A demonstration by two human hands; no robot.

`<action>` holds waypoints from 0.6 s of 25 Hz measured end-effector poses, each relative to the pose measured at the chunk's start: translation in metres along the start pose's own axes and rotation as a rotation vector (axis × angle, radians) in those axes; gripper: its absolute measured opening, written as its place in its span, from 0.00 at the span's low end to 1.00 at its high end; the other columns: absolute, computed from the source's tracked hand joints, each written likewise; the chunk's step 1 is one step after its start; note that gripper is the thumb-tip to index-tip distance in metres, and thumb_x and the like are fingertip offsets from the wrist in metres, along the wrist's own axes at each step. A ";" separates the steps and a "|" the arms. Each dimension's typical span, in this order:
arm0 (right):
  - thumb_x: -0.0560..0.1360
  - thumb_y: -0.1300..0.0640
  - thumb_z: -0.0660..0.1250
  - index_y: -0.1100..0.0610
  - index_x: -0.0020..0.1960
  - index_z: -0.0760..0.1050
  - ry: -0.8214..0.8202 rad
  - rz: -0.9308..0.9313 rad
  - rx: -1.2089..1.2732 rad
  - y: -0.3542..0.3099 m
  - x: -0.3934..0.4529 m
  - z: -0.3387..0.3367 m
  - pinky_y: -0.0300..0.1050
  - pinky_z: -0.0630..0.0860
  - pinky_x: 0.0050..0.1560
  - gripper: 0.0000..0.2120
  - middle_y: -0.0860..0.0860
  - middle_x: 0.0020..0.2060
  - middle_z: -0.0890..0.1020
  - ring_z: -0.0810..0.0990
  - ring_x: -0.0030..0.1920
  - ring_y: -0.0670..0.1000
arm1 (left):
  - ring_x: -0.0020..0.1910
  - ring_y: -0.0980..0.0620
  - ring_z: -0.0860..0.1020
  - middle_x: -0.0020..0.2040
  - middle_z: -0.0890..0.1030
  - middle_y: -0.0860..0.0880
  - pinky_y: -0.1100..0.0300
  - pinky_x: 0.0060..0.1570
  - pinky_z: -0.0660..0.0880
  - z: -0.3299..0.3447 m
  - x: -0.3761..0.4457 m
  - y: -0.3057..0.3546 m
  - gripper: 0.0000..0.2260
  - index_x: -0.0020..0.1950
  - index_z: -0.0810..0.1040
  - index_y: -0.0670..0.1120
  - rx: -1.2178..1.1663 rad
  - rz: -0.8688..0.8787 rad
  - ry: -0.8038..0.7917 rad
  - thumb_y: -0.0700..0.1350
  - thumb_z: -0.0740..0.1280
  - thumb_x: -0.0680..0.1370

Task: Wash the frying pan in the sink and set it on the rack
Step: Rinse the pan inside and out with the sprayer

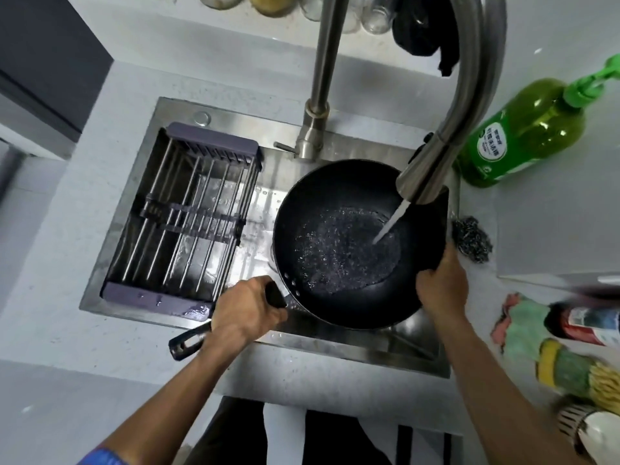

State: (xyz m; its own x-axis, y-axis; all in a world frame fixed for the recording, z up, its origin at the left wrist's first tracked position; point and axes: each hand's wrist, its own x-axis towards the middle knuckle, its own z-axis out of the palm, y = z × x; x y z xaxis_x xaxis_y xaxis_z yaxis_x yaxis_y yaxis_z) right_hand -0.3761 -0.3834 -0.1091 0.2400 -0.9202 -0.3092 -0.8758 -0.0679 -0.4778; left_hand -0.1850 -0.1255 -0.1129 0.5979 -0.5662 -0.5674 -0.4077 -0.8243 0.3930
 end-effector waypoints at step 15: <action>0.81 0.36 0.42 0.47 0.81 0.42 -0.231 -0.561 -0.501 -0.037 0.010 0.114 0.60 0.40 0.78 0.33 0.52 0.81 0.43 0.44 0.80 0.58 | 0.30 0.55 0.75 0.34 0.79 0.56 0.64 0.26 0.66 -0.035 -0.009 0.019 0.14 0.44 0.76 0.54 0.240 0.003 0.072 0.58 0.74 0.64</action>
State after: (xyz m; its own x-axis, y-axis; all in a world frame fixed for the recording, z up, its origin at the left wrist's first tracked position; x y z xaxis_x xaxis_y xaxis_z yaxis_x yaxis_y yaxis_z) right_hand -0.2941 -0.3460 -0.1882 0.7352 -0.5973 -0.3206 -0.6692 -0.7150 -0.2025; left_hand -0.1736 -0.1356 -0.0749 0.6407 -0.5736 -0.5103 -0.5562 -0.8050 0.2064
